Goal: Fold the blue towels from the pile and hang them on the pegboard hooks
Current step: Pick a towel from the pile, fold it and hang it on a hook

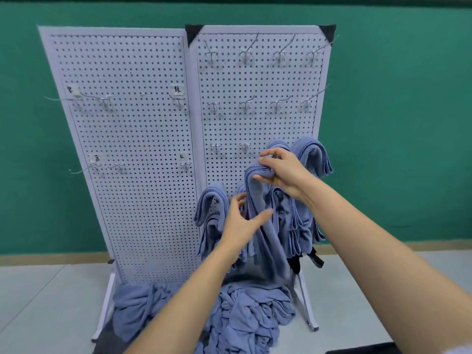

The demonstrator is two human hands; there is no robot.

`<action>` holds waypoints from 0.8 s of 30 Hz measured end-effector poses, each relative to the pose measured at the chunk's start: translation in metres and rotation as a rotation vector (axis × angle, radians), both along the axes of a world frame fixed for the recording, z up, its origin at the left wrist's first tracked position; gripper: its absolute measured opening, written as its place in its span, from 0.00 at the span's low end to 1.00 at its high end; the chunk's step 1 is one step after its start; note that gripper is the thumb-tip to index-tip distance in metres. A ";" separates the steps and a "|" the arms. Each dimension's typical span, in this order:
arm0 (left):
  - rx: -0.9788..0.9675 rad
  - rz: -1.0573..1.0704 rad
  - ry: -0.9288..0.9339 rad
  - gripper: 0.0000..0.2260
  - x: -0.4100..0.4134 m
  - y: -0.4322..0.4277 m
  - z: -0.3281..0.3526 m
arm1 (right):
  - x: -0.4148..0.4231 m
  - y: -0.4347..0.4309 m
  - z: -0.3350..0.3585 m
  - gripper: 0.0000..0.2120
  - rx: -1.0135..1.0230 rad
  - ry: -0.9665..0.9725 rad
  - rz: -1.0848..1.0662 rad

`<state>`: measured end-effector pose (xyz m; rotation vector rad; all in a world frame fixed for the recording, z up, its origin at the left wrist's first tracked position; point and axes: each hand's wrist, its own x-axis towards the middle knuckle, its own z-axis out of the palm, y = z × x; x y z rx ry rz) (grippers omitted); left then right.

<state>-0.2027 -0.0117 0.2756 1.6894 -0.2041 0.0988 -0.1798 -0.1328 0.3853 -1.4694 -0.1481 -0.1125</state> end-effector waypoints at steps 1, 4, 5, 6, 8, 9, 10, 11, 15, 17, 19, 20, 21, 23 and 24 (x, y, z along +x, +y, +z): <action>0.011 0.027 -0.021 0.32 -0.001 -0.010 -0.001 | -0.001 -0.003 0.003 0.04 0.034 -0.002 -0.002; 0.045 0.182 -0.100 0.30 0.002 -0.025 -0.005 | -0.002 -0.018 0.012 0.02 0.142 -0.018 -0.028; 0.019 0.231 -0.126 0.24 0.005 -0.024 -0.006 | -0.002 -0.025 0.014 0.02 0.169 -0.024 -0.048; -0.008 0.270 -0.146 0.19 0.007 -0.021 -0.005 | -0.002 -0.033 0.014 0.02 0.193 -0.027 -0.069; -0.030 0.327 -0.181 0.14 0.012 -0.011 0.001 | -0.004 -0.050 0.010 0.04 0.224 -0.031 -0.104; -0.032 0.345 -0.201 0.13 0.014 -0.004 0.005 | -0.005 -0.059 0.004 0.04 0.225 -0.026 -0.115; -0.024 0.359 -0.220 0.13 0.016 0.002 0.012 | -0.007 -0.067 -0.002 0.05 0.215 -0.017 -0.123; -0.012 0.368 -0.238 0.12 0.018 0.008 0.018 | -0.008 -0.074 -0.011 0.05 0.174 0.002 -0.135; 0.074 0.379 -0.269 0.09 0.026 0.021 0.040 | -0.011 -0.090 -0.050 0.14 -0.350 0.219 -0.116; 0.126 0.403 -0.254 0.09 0.031 0.021 0.046 | -0.006 -0.084 -0.062 0.18 -0.613 0.252 -0.066; 0.164 0.432 -0.227 0.09 0.035 0.017 0.051 | -0.004 -0.068 -0.062 0.20 -0.696 0.140 -0.042; 0.178 0.440 -0.222 0.09 0.036 0.014 0.053 | -0.004 -0.058 -0.059 0.20 -0.683 0.061 -0.027; 0.187 0.441 -0.229 0.09 0.036 0.012 0.055 | -0.003 -0.047 -0.055 0.21 -0.666 -0.010 -0.007; 0.198 0.431 -0.252 0.08 0.037 0.007 0.059 | -0.002 -0.029 -0.049 0.25 -0.673 -0.123 0.023; 0.207 0.421 -0.262 0.08 0.037 0.006 0.061 | 0.001 -0.023 -0.049 0.26 -0.711 -0.170 0.006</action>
